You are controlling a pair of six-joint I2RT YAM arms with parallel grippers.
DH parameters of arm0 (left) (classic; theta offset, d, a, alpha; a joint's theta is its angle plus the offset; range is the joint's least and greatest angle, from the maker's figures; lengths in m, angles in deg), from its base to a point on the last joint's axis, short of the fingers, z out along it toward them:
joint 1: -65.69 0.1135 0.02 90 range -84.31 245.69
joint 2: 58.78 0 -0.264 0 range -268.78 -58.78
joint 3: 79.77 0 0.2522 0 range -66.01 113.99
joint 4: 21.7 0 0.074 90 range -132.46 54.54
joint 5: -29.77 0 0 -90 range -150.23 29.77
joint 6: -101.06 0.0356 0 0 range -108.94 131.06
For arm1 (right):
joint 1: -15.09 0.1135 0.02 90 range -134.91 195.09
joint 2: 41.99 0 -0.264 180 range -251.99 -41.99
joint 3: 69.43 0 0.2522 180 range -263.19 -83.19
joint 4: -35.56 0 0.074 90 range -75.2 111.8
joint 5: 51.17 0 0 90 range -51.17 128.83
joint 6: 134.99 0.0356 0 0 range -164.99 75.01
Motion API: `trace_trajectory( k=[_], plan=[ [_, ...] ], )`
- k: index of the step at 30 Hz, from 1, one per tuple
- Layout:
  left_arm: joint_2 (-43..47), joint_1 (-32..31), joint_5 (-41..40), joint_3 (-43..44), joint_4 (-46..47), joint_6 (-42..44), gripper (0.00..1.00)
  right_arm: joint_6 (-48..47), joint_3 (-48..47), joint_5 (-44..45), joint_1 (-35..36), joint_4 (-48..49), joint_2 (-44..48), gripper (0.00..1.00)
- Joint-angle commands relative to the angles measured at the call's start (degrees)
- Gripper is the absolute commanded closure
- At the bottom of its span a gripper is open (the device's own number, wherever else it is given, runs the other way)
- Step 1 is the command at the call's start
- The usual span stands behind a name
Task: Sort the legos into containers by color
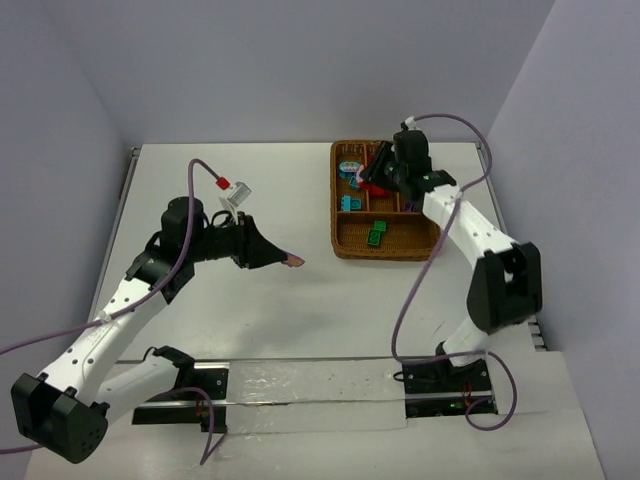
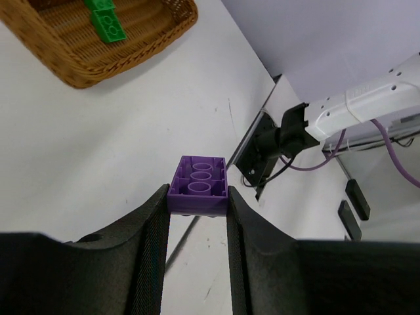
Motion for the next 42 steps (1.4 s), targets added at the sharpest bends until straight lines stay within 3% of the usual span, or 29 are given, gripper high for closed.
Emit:
trace_trajectory(
  k=[1, 5, 10, 14, 15, 16, 19, 23, 28, 38, 42],
  plan=[
    [-0.67, -0.01, -6.59, 4.26, -3.04, -2.23, 1.00, -3.18, -9.84, 13.39, -1.76, -9.88, -8.97, 1.00],
    [-1.69, -0.15, -7.12, 4.96, -3.37, -2.52, 1.00, -2.97, -15.04, 14.56, -2.99, -11.26, -15.72, 1.00],
    [-1.69, -0.38, -6.99, 5.05, -2.79, -2.88, 1.00, -3.04, -24.19, 15.59, -4.60, -13.96, -22.73, 0.86],
    [-1.87, -0.46, -6.80, 4.95, -2.63, -3.05, 1.00, -3.48, -29.99, 16.56, -5.01, -15.91, -27.41, 0.60],
    [-1.95, -0.46, -6.63, 4.87, -2.70, -3.06, 1.00, -3.81, -31.15, 16.30, -5.01, -16.58, -28.99, 0.51],
    [-1.88, -0.54, -6.55, 4.87, -2.53, -3.23, 1.00, -3.98, -33.30, 15.96, -5.01, -16.94, -29.79, 0.32],
    [-2.13, -0.64, -6.46, 4.87, -2.18, -3.76, 1.00, -4.52, -37.93, 15.88, -5.01, -20.00, -32.23, 0.17],
    [-2.60, -1.27, -7.16, 5.75, -1.70, -4.65, 1.00, -5.34, -39.39, 15.83, -5.01, -20.78, -30.45, 0.16],
    [-6.43, -4.77, -10.38, 9.01, -0.92, -5.80, 1.00, -5.08, -31.05, 14.47, -4.95, -18.03, -21.67, 0.16],
    [-29.85, -13.32, -19.29, 24.02, 1.67, -8.30, 1.00, -3.93, -1.52, 16.73, -5.67, -12.53, 14.09, 0.12],
    [-41.07, -15.15, -23.05, 33.21, -2.05, -8.94, 1.00, -3.72, 5.70, 16.62, -6.11, -12.85, 21.72, 0.12]
  ],
)
